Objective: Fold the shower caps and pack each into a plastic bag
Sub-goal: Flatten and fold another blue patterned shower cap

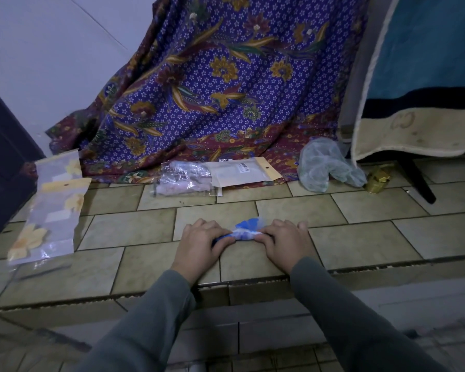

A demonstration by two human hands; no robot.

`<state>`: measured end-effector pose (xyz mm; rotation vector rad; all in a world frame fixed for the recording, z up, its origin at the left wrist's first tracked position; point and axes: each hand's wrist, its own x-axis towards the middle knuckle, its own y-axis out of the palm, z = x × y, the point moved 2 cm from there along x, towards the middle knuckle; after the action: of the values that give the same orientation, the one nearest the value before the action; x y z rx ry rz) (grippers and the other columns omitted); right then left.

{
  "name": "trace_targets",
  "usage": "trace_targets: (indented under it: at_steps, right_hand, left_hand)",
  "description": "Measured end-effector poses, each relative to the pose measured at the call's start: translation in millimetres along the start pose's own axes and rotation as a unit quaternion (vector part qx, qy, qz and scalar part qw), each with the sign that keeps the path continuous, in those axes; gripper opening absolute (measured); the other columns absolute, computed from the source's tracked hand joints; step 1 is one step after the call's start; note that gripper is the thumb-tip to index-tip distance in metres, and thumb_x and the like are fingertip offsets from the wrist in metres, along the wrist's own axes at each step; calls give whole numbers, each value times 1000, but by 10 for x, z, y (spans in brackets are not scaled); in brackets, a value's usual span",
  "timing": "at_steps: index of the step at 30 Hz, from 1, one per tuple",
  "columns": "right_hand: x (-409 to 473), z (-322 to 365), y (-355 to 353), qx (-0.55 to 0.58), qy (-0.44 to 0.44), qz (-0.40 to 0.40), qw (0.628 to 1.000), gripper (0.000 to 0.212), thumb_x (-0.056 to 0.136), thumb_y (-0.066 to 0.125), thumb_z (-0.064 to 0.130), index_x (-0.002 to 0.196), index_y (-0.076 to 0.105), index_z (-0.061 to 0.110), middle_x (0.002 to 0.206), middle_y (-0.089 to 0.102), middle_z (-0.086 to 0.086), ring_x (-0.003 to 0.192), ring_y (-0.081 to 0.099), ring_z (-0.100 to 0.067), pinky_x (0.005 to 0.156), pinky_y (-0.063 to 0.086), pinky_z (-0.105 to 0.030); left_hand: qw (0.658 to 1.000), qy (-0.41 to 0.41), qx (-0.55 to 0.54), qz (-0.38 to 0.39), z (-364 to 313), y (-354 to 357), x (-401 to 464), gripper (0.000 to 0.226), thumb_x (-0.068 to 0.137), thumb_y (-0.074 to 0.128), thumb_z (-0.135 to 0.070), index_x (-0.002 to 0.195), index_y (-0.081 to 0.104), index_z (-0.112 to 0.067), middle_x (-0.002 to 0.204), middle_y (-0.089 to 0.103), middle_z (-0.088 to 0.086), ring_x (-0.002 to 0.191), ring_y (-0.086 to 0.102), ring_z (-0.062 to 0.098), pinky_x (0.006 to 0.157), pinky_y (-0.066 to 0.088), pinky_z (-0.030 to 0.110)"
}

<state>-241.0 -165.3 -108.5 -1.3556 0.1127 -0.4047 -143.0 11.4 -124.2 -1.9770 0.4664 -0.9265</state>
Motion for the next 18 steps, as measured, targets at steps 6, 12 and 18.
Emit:
trace_targets:
  at_steps: [6,12,18]
  right_hand:
    - [125,64,0,62,83,41,994,29,95,43,42,106,68,32,110,68,6,101,58,-17,86,26,-34]
    - [261,85,4,21,102,52,993,27,96,43,43,109,63,32,105,68,4,98,58,-18,88,30,-37]
    - [302,80,1,47,99,15,994,15,92,50,45,99,56,33,98,65,7,96,51,-18,85,31,-38]
  left_hand:
    - [985,-79,111,104,-113,-114,142,43,90,33,-59,101,68,-36,100,67,-11,95,59,15,79,27,35]
    - [966,-144,111,185,-129,-143,384,28,92,48,-49,104,69,-33,105,66,-6,101,57,18,89,28,38]
    - [972,-160,71,156,-145,-110,407,16,89,57,-36,104,61,-32,105,65,-7,104,55,17,87,28,37]
